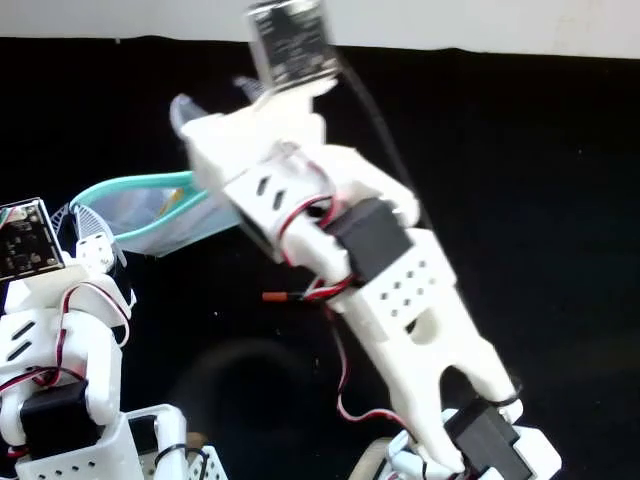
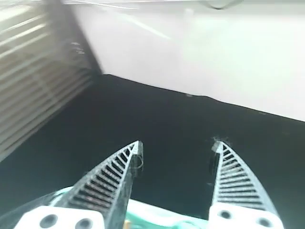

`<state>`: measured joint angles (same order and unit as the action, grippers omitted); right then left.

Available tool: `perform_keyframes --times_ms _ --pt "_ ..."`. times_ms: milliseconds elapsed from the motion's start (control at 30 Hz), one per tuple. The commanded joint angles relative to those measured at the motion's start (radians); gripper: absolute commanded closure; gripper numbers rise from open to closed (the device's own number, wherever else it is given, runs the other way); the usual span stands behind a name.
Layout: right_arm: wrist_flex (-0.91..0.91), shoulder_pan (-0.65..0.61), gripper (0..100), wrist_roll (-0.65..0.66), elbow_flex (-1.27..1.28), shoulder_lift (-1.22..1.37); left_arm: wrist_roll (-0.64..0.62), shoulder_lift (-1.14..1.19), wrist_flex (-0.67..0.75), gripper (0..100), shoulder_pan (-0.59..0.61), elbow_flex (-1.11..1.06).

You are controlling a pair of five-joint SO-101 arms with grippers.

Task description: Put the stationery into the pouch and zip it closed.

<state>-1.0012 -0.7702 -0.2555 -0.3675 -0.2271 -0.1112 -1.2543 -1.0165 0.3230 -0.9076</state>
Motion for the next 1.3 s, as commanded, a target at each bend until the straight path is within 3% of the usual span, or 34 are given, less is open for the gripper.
perform_keyframes --times_ms 0,200,733,1267 --pt "-0.107 0.065 76.7 0.008 -0.079 -0.004 -0.003 0.056 -0.005 99 -0.001 -0.031" --pt "-0.283 0.082 76.7 0.026 -0.085 -0.004 -0.003 0.056 -0.003 99 -0.001 -0.031" --pt "-0.575 0.076 76.7 0.354 -0.077 -0.005 -0.003 0.047 -0.003 99 -0.002 -0.031" --pt "-0.723 0.082 76.7 0.721 -0.074 0.005 -0.003 0.048 0.066 99 -0.002 -0.031"
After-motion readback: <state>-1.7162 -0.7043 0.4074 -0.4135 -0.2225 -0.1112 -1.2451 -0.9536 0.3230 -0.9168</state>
